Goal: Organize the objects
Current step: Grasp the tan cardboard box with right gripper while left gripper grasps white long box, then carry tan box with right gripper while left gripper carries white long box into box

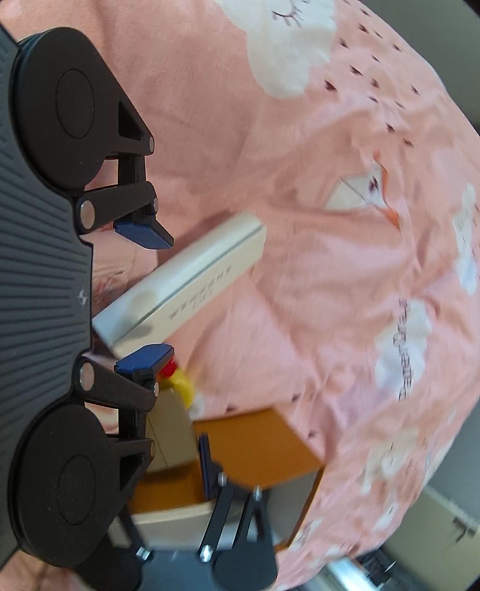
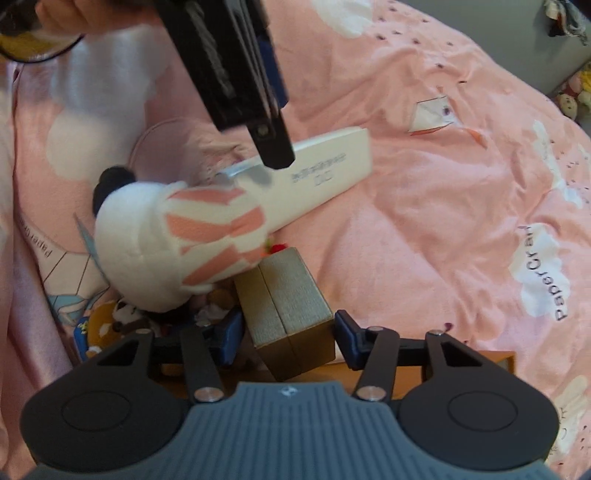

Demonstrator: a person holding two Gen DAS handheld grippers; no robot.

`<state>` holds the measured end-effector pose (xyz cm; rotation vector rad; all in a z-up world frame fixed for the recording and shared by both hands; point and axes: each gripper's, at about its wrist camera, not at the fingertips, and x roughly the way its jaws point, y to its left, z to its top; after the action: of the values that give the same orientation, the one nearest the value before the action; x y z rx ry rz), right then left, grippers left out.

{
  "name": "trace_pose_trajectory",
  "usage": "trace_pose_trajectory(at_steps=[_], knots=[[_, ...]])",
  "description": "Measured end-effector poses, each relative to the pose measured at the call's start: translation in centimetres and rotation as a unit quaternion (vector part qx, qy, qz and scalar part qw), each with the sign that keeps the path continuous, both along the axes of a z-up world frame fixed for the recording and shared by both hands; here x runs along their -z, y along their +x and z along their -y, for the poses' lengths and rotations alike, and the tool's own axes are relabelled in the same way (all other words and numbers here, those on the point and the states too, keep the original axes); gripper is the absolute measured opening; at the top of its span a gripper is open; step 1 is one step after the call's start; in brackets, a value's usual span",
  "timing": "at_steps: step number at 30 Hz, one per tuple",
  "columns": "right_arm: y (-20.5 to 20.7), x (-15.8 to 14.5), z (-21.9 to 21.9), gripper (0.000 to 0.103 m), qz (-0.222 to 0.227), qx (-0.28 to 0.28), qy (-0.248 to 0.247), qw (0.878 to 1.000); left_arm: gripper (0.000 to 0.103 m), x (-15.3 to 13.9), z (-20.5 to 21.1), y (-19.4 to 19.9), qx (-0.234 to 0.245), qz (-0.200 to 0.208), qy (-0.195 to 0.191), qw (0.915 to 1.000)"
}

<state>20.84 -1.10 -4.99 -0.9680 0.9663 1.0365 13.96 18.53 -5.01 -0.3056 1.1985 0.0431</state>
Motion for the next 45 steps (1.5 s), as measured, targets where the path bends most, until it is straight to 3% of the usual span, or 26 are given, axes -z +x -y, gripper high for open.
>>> trace_pose_trajectory(at_steps=[7, 10, 15, 24, 28, 32, 37, 41, 45], knots=[[2.7, -0.4, -0.3, 0.054, 0.030, 0.054, 0.012, 0.998, 0.073, 2.4, -0.9, 2.0, -0.052, -0.024, -0.005, 0.9983], [3.1, 0.0, -0.4, 0.054, 0.023, 0.060, 0.018, 0.998, 0.072, 4.1, -1.3, 2.6, -0.079, -0.040, -0.026, 0.9957], [3.1, 0.7, -0.4, 0.054, 0.020, 0.065, 0.019, 0.998, 0.058, 5.4, -1.5, 2.8, -0.094, -0.035, -0.058, 0.9933], [3.3, -0.1, 0.3, 0.053, 0.022, 0.096, 0.041, 0.994, 0.041, 3.6, -1.3, 1.9, -0.110, 0.011, -0.056, 0.9924], [2.6, -2.1, 0.6, 0.053, 0.042, 0.104, 0.059, 0.992, 0.035, 1.0, -0.1, 1.3, -0.072, 0.052, -0.038, 0.9954], [1.6, -4.7, 1.6, 0.053, 0.067, 0.114, 0.078, 0.988, 0.033, -2.2, 1.7, 0.7, -0.015, 0.088, 0.005, 0.9960], [-0.3, -9.1, 4.1, 0.053, 0.099, 0.132, 0.102, 0.981, 0.033, -6.7, 4.4, 0.1, 0.056, 0.131, 0.050, 0.9885], [-2.1, -11.8, 7.0, 0.053, 0.119, 0.149, 0.096, 0.977, 0.033, -10.4, 8.3, -0.5, 0.145, 0.174, 0.085, 0.9703], [-4.0, -12.3, 10.3, 0.053, 0.137, 0.174, 0.055, 0.974, 0.033, -12.3, 14.0, -0.7, 0.253, 0.196, 0.120, 0.9400]])
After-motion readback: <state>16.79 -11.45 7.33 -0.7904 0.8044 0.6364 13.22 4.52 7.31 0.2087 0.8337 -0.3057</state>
